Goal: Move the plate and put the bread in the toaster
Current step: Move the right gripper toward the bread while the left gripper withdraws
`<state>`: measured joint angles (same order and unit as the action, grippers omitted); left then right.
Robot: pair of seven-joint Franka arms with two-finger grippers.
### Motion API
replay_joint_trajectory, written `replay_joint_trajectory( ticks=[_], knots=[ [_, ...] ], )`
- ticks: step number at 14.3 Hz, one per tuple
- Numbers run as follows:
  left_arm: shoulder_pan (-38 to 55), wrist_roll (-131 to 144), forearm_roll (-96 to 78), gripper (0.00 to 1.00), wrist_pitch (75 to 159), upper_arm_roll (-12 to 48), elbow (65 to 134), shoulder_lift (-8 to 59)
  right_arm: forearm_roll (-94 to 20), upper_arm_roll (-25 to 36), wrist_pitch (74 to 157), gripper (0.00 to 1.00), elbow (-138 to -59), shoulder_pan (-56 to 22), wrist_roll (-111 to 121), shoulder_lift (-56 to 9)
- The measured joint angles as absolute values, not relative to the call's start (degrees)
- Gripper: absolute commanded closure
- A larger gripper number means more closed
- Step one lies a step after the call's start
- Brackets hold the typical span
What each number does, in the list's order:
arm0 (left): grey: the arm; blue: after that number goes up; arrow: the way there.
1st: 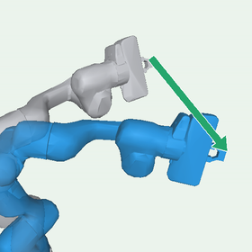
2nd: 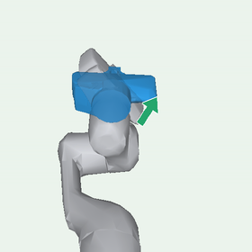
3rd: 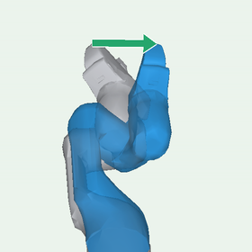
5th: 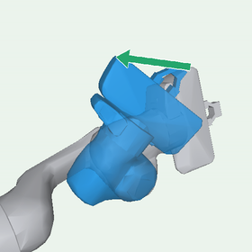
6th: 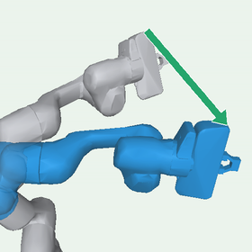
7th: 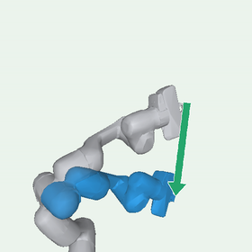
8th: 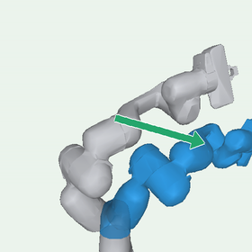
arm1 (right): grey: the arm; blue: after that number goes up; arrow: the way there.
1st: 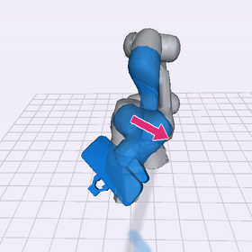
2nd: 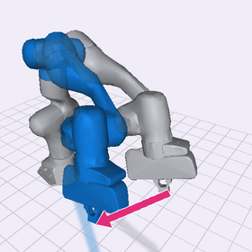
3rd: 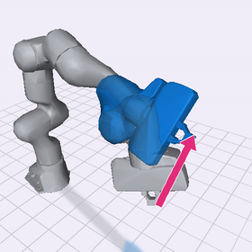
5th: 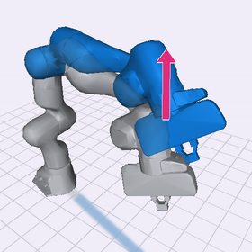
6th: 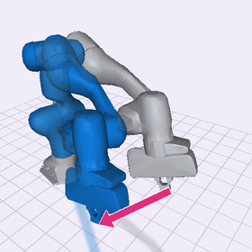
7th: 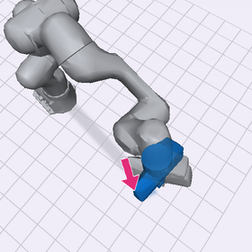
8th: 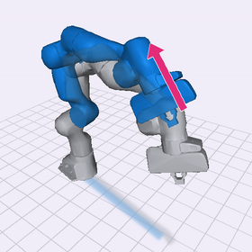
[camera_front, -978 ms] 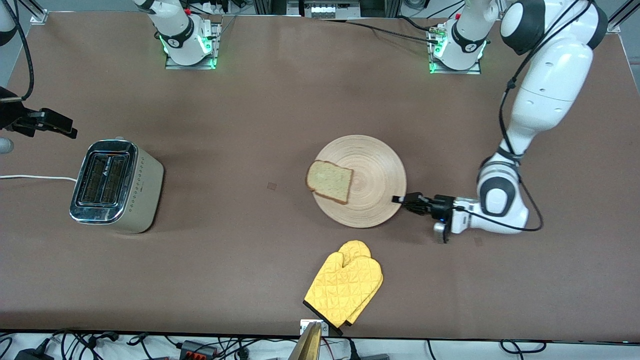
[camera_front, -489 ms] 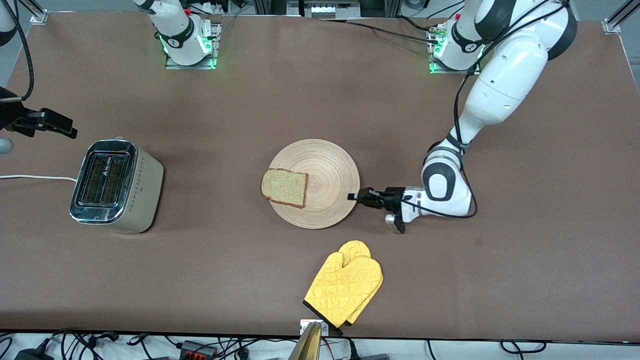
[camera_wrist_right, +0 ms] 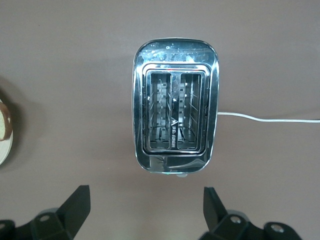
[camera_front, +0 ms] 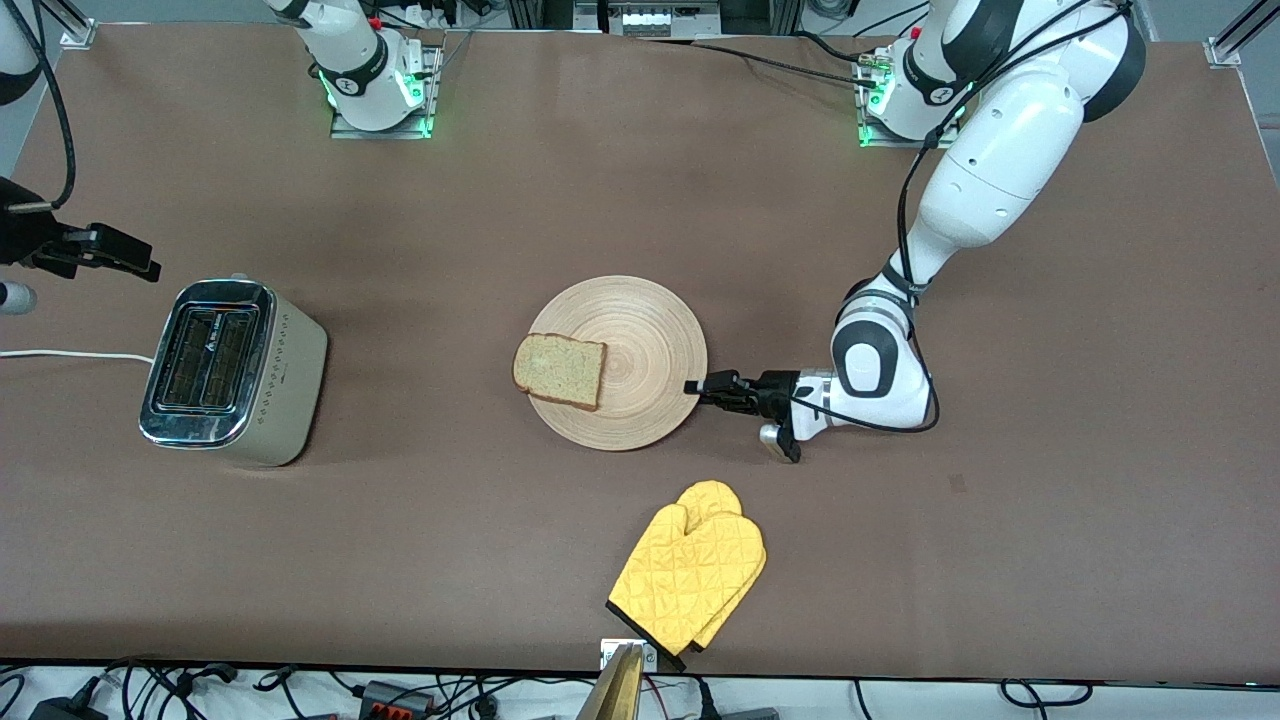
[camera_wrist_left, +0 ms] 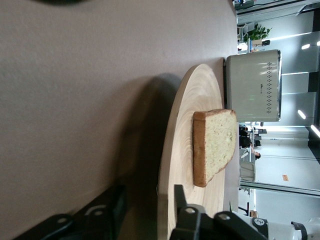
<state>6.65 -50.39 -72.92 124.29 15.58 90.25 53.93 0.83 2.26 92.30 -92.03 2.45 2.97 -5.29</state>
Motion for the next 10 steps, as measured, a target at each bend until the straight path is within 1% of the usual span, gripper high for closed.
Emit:
replay_joint_trajectory(
  ticks=[1, 3, 5, 7, 8, 10],
  knots=[
    [5.72, -50.39, -72.92, 0.0, 123.09, 15.33, 90.14, 53.46, 0.85, 2.26, 92.29, 0.0, -92.06, 2.46, 2.98, -5.79],
    [3.3, -50.54, -69.26, 0.0, 117.06, 13.44, 89.48, 52.35, 0.93, 2.25, 92.36, 0.0, -92.07, 2.44, 3.0, -7.11],
    [-0.1, -50.0, -59.32, 0.0, 109.93, 11.31, 87.23, 51.16, 0.8, 2.09, 92.36, 0.0, -92.07, 2.23, 3.0, -7.95],
    [-3.76, -49.26, -48.34, 0.0, 105.1, 10.92, 84.8, 50.18, -0.55, 1.52, 92.36, 0.0, -92.07, 0.91, 2.93, -8.21],
    [-4.9, -48.76, -44.03, 0.0, 103.34, 10.87, 83.72, 49.66, -2.33, 1.29, 92.45, 0.0, -92.1, -0.19, 2.06, -8.5],
    [-5.8, -46.78, -34.35, 0.0, 100.41, 10.75, 81.64, 48.1, -9.81, 1.03, 93.98, 0.0, -92.22, -1.72, -3.75, -10.41]
  ],
)
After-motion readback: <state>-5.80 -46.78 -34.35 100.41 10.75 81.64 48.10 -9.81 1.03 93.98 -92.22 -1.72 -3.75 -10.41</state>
